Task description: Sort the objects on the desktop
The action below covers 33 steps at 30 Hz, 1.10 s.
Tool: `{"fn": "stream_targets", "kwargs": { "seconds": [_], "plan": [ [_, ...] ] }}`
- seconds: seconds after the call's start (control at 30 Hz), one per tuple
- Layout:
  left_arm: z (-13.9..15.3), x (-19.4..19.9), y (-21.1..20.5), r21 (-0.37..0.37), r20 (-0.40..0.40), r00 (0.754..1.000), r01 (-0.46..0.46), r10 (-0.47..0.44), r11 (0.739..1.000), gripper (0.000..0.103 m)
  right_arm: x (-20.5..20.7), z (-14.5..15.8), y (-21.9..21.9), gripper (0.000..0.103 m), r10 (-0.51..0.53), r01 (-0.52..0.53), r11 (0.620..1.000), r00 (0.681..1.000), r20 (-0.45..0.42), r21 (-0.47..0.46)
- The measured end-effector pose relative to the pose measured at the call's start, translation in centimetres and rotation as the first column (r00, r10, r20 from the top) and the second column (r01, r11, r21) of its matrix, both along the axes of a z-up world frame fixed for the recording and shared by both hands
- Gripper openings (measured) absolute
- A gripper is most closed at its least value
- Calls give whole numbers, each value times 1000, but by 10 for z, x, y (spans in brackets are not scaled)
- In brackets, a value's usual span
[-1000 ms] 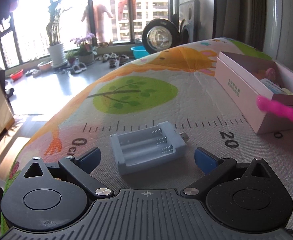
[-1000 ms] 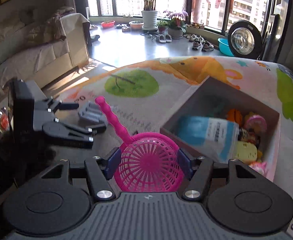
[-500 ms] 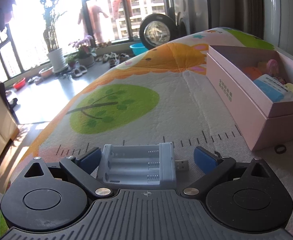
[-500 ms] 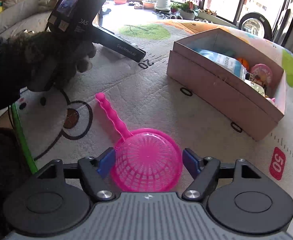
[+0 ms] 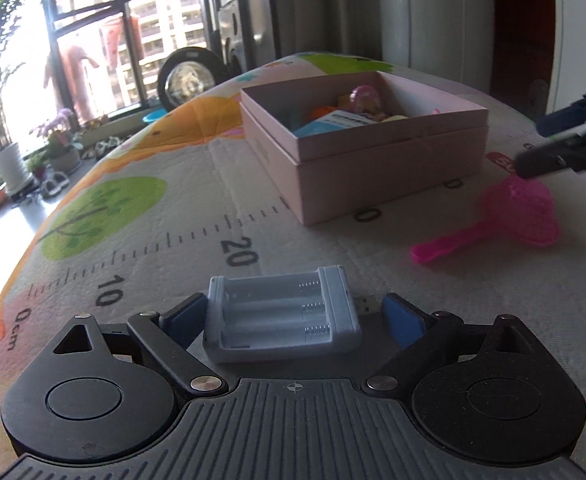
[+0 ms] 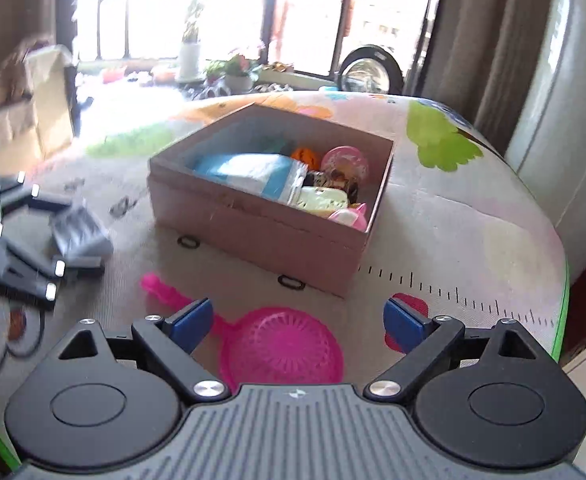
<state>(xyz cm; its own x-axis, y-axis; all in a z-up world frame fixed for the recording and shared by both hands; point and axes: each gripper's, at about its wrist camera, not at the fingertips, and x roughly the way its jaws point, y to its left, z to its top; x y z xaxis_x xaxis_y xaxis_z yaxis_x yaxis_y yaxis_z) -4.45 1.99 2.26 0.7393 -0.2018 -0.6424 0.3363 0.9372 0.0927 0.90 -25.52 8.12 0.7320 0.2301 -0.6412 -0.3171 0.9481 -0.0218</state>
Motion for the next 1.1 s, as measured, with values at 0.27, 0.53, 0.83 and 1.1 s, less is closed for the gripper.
{"fn": "stream_targets", "kwargs": {
  "seconds": [0.27,0.53,0.83,1.1],
  "plan": [
    [-3,-6,-4,-5,6,1000,-26,26,1000,101,63,-12,13,86,-56,65,994,993,-104,92],
    [7,-8,1,-39,35,998,-56,57,998,101,43,-14,9,85,-56,57,998,997,-55,18],
    [25,11,-75,-35,20,956,294,-293,955,102,-23,-16,-40,87,-99,113,987,989,-113,119],
    [4,25,-103,-54,-102,922,369,-373,928,102,-18,-38,-38,60,-69,78,995,988,-139,59]
  ]
}}
